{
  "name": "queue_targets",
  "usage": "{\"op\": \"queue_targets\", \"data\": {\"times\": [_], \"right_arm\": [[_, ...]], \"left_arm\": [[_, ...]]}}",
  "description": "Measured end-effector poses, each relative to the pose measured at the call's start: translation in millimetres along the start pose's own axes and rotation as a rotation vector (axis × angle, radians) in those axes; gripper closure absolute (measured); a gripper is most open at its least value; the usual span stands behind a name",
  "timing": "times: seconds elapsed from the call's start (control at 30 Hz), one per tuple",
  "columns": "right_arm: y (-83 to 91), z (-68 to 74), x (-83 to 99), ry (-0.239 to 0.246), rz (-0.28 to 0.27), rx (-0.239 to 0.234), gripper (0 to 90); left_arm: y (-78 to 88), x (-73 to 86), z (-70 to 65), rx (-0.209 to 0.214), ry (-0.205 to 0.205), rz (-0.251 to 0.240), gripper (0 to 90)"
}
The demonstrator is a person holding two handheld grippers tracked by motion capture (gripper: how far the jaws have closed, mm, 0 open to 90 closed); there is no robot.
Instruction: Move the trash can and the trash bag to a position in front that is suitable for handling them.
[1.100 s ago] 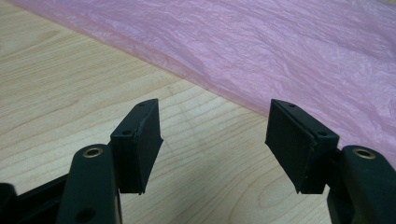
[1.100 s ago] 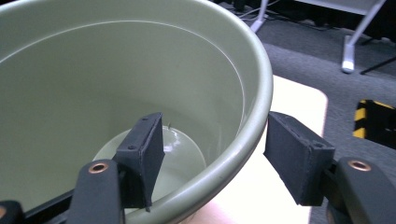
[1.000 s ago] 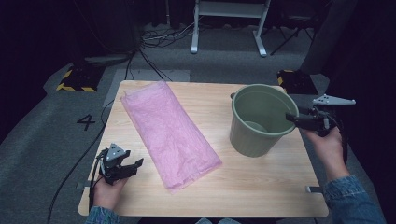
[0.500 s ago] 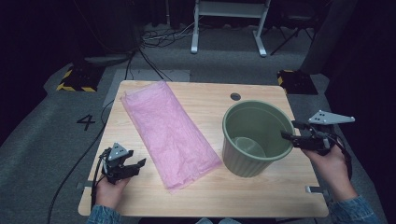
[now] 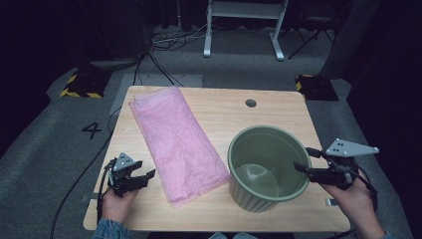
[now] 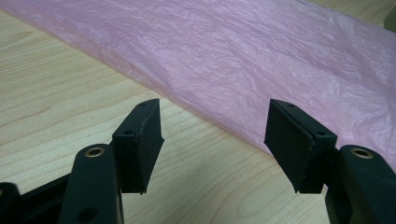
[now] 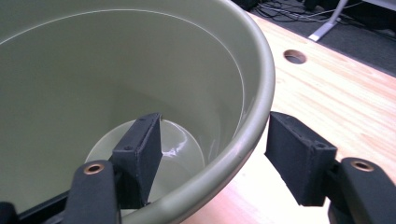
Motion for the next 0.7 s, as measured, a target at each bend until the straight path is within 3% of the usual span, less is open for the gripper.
{"op": "queue_targets", "data": {"times": [0.23, 0.33, 0.4, 0.53, 0.7], "right_arm": [[11.7, 20.2, 6.9, 0.012, -0.041, -0.076, 37.4], [21.3, 23.1, 4.9, 0.036, -0.089, -0.072, 38.2], [28.8, 18.0, 3.0, 0.040, -0.121, -0.038, 38.2], [35.9, -0.4, 2.5, -0.027, -0.145, -0.031, 37.1], [37.1, -20.2, 12.8, -0.068, -0.139, 0.014, 36.7]], "left_arm": [[-1.7, -1.8, -4.1, -0.004, -0.021, 0.005, 36.4], [-3.7, -3.4, -4.9, -0.002, -0.021, 0.009, 36.4], [-4.5, -4.4, -5.6, -0.003, -0.029, 0.012, 36.4], [-5.3, -6.4, -6.2, -0.003, -0.034, 0.011, 36.4], [-7.1, -8.6, -6.8, -0.012, -0.042, 0.019, 36.2]]}}
Point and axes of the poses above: each handheld gripper's, and its own axes: y roughly backward along the jaws, x roughly out of its underside, z roughly to its left, the point moved 4 cm from there along -y, roughly forward along the jaws, and after that the axes turned 14 degrees about z, right-handed, at the moved point
